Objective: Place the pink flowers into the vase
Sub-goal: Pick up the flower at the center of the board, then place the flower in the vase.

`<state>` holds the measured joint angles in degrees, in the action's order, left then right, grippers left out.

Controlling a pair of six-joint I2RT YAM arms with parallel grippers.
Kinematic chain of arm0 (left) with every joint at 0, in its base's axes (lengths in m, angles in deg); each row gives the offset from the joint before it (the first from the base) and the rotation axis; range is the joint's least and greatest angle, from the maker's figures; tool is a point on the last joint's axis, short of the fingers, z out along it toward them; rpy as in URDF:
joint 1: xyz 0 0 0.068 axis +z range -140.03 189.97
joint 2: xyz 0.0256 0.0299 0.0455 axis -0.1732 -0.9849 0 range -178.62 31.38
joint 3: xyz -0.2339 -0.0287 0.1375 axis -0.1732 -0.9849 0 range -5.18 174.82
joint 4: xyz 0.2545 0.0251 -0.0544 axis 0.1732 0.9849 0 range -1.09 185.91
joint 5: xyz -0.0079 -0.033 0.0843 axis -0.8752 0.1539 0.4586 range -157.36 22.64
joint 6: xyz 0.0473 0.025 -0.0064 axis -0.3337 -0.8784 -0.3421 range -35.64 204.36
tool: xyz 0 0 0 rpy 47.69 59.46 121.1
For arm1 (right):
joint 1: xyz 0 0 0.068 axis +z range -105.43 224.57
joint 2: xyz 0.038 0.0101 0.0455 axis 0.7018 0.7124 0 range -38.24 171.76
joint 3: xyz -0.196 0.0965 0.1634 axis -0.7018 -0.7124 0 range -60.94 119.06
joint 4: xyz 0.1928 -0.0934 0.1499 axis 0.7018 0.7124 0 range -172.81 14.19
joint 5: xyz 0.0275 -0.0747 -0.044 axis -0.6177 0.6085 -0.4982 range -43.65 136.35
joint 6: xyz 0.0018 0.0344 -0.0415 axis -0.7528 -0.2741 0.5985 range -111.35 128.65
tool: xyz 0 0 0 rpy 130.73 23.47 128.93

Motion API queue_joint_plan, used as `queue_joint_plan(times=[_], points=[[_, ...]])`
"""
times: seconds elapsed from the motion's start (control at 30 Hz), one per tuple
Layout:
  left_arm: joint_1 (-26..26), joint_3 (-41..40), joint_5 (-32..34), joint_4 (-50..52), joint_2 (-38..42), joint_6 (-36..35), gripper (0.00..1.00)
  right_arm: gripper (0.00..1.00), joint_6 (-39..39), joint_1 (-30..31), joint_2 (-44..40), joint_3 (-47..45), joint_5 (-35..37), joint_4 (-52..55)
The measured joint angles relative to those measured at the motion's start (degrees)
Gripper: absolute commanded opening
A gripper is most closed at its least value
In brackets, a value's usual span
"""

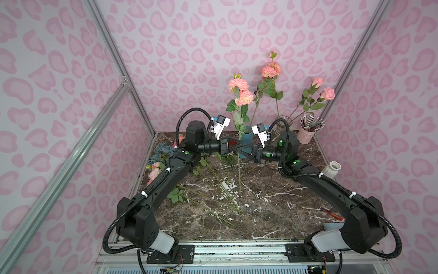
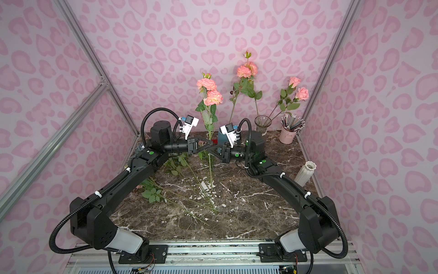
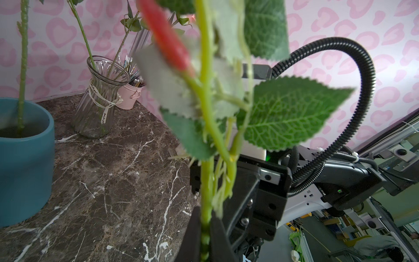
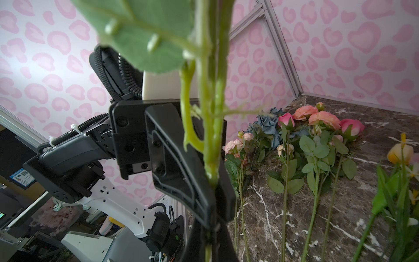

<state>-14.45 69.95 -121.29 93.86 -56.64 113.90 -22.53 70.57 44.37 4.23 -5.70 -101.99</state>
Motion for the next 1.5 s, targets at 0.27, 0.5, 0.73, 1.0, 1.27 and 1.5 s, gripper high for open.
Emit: queue_joint_plan(times=[0.27,0.5,0.73,1.0,1.27,1.5], points=[[-0.1,0.9,1.6,1.8,-0.2,-1.6,0.64,0.0,1.8,0.1,-1.4,0.0,6.2,2.5],[1.4,6.1,12.8,10.5,0.6,-3.2,0.66,0.0,8.2,2.8,-2.4,3.6,18.4,12.8],[3.5,6.6,38.6,19.7,5.0,-3.5,0.66,0.0,14.7,7.1,-4.0,5.6,39.5,19.2],[6.0,-0.9,56.8,23.4,8.4,-2.5,0.65,0.0,19.8,9.4,-4.3,1.4,60.1,14.0],[7.9,-3.7,58.8,23.0,7.9,-2.4,0.65,0.0,26.3,9.8,-1.7,0.9,72.3,3.2],[10.3,-4.6,57.7,22.7,8.8,-2.2,0.65,0.0,30.9,9.3,3.0,6.4,76.4,-2.7]])
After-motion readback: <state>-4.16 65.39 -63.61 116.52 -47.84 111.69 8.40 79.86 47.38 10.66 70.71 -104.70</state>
